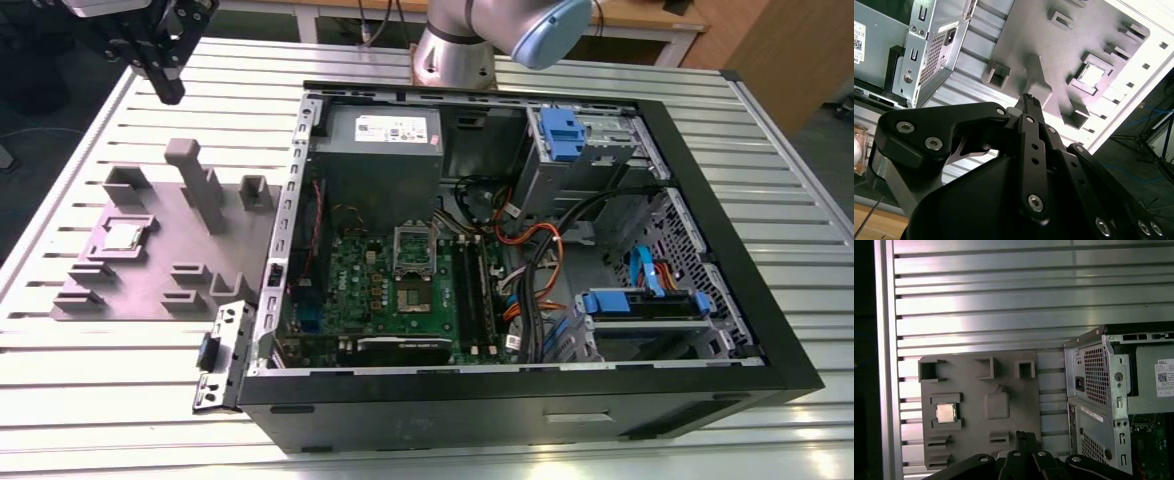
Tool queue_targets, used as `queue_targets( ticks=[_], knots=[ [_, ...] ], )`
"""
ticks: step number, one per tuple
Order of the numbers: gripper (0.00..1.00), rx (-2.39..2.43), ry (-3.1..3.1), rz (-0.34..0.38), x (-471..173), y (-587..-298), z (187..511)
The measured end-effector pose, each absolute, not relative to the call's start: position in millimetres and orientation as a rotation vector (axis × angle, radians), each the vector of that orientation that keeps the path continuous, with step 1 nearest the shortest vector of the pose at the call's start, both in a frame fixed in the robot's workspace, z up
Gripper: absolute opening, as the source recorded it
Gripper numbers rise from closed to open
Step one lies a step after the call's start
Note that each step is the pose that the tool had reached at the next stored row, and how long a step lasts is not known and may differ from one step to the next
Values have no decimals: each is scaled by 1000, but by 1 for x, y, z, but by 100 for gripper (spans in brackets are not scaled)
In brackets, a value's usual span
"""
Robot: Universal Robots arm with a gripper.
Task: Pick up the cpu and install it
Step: 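Reach for the cpu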
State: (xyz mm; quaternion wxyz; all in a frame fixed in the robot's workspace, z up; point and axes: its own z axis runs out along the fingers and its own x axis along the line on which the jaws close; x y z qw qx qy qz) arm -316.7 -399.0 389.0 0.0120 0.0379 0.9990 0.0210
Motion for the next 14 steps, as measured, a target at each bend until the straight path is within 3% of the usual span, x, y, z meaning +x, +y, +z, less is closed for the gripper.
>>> queue_targets(
  ticks=[14],
  knots=[
    [11,118,3115,65,-336,-399,389]
  ],
)
